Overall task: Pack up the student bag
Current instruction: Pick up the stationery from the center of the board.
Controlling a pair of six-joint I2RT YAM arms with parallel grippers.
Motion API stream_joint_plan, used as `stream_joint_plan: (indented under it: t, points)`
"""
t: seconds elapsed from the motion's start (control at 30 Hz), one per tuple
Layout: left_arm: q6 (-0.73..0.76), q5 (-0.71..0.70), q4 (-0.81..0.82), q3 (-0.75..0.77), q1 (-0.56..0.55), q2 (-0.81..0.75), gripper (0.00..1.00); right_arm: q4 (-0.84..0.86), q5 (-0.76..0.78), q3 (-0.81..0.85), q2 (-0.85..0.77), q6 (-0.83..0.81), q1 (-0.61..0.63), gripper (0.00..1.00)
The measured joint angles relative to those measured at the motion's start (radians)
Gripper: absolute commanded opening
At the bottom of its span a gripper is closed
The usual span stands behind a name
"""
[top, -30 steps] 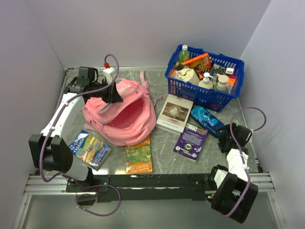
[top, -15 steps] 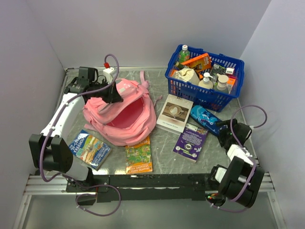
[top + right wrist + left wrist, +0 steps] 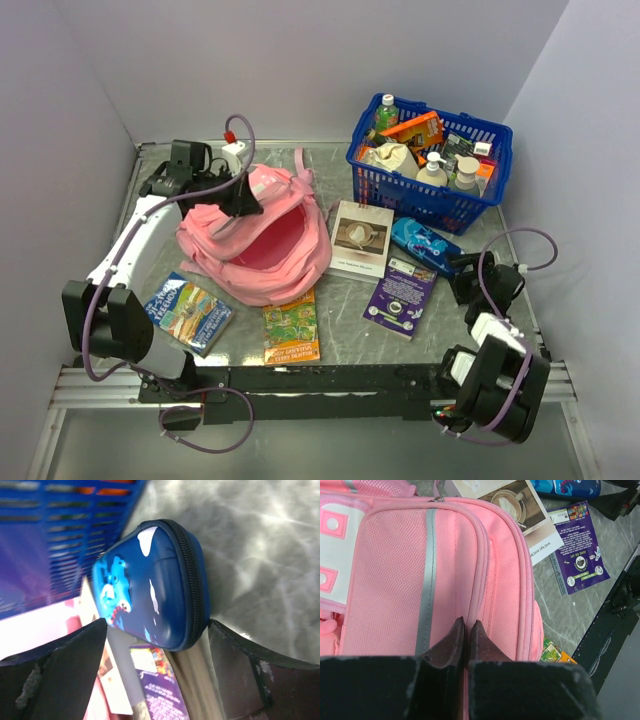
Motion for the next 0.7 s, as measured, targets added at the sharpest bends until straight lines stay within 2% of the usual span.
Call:
stream_joint_plan:
  t: [0.3,0.47,0.7]
  points:
    - [0.0,-0.025,0.019,0.031,-0.066,0.061,0.01,-0.029,-0.065,-0.012,-0.192,-0.002,0.004,0.71]
    - [0.002,-0.027,0.022,0.077,-0.085,0.137,0.01,-0.036,-0.075,-0.014,-0.224,-0.008,0.025,0.7]
    - [0.003,-0.044,0.039,0.113,-0.1,0.177,0.01,0.002,-0.09,-0.014,-0.222,-0.027,0.129,0.74]
